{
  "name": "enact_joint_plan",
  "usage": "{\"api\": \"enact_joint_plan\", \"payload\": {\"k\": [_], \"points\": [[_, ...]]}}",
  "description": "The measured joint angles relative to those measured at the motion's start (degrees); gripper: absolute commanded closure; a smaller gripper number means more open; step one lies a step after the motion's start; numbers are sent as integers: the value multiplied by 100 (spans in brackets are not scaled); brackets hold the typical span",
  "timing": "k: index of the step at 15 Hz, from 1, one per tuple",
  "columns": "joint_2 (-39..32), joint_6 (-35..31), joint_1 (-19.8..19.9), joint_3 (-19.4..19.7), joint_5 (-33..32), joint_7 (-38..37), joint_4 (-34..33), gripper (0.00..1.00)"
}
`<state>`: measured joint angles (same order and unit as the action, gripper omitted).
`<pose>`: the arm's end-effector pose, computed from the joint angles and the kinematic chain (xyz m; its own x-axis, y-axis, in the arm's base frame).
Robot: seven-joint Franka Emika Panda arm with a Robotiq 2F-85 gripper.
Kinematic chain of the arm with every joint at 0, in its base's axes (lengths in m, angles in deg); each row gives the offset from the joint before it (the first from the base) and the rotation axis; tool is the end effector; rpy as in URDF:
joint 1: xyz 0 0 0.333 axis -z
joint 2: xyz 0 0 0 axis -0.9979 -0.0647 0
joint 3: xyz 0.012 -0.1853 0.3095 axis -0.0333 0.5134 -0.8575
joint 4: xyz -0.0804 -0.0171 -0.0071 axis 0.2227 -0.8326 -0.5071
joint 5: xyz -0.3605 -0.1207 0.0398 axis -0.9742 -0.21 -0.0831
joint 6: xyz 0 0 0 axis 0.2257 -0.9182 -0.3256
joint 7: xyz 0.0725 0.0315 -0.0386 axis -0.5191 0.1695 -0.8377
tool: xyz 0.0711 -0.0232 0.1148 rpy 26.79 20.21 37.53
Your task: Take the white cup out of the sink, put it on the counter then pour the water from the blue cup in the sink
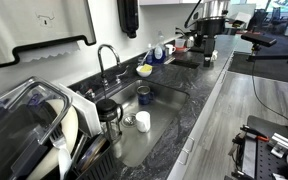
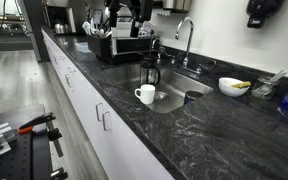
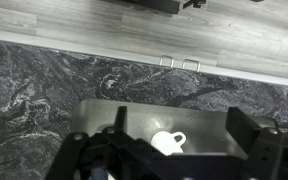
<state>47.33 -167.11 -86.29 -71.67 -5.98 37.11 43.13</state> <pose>0.4163 -0.0566 0.4628 0.9727 0.2233 -0.0635 0.2103 -0.9634 -0.1663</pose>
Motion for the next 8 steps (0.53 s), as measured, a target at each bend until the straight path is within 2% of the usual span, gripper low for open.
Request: {"api": "enact_joint_plan", "payload": {"k": [5, 8], "points": [[-1, -22, 0, 0, -2, -1, 3, 0], [-36, -468, -18, -75, -70, 130, -116, 0]]}}
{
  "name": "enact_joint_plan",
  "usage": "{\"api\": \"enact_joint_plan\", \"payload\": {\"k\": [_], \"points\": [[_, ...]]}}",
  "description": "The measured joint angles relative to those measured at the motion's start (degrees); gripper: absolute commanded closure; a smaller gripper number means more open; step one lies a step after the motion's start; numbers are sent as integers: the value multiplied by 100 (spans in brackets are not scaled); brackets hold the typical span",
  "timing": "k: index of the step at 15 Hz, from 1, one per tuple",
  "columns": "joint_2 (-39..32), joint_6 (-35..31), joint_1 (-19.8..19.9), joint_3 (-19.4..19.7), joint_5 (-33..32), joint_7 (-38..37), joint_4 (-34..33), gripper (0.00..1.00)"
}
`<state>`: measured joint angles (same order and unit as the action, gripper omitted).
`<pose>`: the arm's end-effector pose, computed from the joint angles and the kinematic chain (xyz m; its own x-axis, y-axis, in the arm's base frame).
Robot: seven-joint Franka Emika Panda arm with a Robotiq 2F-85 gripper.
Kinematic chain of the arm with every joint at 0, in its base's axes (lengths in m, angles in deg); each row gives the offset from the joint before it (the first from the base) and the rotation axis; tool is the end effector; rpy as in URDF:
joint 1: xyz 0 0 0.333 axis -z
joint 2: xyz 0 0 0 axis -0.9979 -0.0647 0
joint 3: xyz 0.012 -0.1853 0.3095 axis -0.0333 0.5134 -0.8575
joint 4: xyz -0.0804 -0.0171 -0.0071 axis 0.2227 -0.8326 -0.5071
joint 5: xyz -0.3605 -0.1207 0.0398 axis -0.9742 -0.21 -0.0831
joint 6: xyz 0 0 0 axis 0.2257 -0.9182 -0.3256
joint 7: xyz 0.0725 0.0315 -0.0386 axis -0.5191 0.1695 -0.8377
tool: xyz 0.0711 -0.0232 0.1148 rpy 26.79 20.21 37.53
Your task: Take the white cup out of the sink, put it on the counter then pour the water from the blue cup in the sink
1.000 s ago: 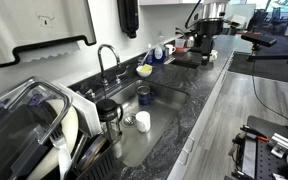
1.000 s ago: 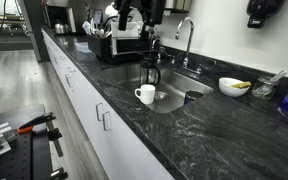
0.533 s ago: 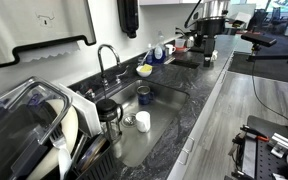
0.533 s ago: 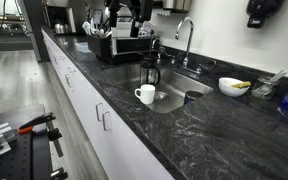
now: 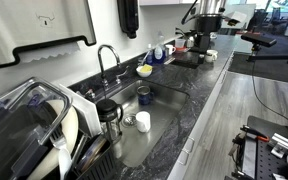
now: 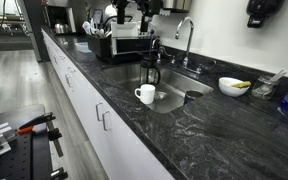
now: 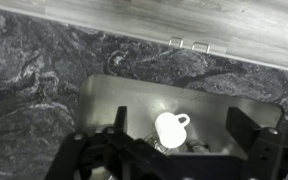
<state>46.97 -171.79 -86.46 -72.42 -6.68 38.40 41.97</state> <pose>0.4338 -0.0545 0.4755 0.9669 0.2542 0.0217 0.2550 -0.9601 -0.1149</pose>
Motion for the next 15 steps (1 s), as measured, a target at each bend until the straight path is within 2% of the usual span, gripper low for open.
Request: {"api": "enact_joint_plan", "payload": {"k": [7, 11, 15], "points": [[-786, -1386, -290, -480, -590, 350, -870, 0], [-1618, -1414, -289, -585, -794, -291, -1497, 0], [-2264, -1110, -282, -601, -797, -1178, -2017, 0]]}}
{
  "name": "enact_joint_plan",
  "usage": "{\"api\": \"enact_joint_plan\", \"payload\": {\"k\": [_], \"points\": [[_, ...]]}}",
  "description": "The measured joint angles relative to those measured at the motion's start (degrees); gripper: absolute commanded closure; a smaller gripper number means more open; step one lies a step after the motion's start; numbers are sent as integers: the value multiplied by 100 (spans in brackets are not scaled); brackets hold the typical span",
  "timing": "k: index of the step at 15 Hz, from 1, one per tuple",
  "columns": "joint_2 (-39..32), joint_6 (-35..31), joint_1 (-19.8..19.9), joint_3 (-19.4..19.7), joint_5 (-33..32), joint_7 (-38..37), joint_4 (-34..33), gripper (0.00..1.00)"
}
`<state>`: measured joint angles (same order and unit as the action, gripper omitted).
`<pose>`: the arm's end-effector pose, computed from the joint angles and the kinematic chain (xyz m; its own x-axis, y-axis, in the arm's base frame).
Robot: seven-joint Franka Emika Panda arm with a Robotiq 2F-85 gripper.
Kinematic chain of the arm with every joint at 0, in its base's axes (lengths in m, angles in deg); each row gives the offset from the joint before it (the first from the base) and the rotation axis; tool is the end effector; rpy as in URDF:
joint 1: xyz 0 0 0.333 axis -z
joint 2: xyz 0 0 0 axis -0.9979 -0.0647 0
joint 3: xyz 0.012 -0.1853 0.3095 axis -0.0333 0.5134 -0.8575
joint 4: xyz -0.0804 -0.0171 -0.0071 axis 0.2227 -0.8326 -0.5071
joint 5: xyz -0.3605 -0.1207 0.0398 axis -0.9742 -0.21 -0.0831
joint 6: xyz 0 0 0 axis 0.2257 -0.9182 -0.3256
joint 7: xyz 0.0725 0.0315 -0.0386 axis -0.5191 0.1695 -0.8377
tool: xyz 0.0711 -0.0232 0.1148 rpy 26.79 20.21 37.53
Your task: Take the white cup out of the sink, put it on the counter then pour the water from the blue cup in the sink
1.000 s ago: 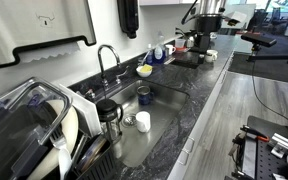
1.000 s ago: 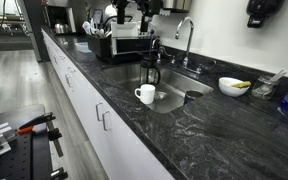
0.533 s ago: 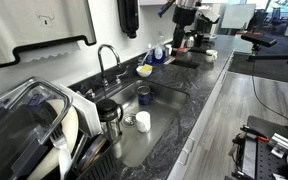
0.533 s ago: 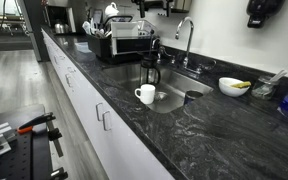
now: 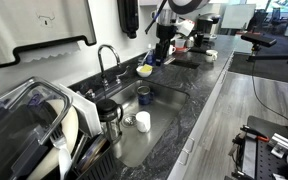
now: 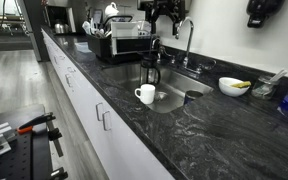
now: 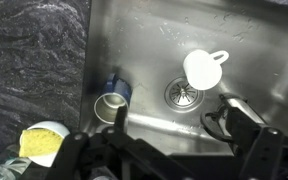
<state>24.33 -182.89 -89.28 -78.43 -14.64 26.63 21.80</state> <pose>0.5963 0.0088 0.4540 0.9573 0.2660 0.1130 0.2584 -0.9629 0.0779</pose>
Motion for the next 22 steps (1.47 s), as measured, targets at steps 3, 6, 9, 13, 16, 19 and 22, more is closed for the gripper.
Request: {"api": "enact_joint_plan", "payload": {"k": [3, 6, 9, 13, 16, 19, 22], "points": [[-135, 165, -1, -28, 1, -136, -135, 0], [-134, 187, -1, -30, 1, -143, -159, 0], [-132, 170, -25, -158, 28, -821, -74, 0], [-135, -24, -261, -439, 155, -2545, 268, 0], [-233, -409, -433, -517, 206, -3753, 498, 0], [-509, -921, -463, -502, 253, -4719, 565, 0], [-809, -1368, -462, -406, 379, -5523, 566, 0]]}}
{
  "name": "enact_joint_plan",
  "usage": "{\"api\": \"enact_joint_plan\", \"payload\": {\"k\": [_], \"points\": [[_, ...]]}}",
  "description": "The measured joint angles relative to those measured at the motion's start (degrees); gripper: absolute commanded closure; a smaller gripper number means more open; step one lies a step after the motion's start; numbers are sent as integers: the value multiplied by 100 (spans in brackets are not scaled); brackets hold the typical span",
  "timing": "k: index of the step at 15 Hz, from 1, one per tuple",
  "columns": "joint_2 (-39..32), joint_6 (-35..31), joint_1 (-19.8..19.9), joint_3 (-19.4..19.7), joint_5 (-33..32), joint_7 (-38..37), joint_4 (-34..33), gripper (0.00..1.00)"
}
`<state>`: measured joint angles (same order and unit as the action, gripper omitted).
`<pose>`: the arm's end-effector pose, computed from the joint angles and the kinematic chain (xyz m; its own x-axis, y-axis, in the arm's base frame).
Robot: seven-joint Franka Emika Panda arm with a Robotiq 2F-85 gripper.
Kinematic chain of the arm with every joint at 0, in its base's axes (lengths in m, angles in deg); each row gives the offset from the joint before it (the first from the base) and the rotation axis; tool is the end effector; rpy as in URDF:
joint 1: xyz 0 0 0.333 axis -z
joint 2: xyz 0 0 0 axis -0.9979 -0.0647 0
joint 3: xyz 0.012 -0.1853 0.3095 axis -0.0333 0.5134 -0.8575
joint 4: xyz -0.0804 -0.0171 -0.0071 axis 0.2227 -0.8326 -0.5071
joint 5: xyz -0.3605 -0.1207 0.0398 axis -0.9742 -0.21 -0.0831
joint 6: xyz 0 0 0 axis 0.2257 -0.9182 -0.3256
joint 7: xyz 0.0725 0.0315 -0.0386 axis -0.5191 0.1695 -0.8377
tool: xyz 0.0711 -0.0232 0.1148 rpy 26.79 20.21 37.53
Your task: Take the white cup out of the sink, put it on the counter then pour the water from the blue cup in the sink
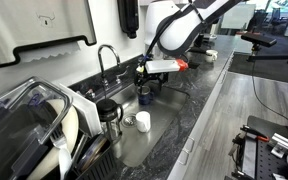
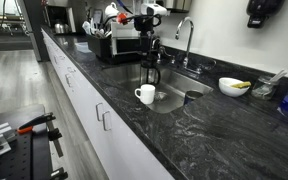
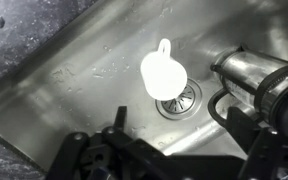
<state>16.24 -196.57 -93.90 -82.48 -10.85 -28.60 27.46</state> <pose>0.6002 0.1028 0.3484 0.8284 -0.5542 0.0807 -0.5465 -0.8315 -0.0997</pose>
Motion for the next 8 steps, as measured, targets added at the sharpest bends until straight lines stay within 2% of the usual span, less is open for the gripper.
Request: {"api": "enact_joint_plan", "payload": {"k": [3, 8], "points": [[-263, -277, -2, 40, 281, -636, 1, 0], [-640, -509, -114, 40, 323, -1382, 1, 0]]}}
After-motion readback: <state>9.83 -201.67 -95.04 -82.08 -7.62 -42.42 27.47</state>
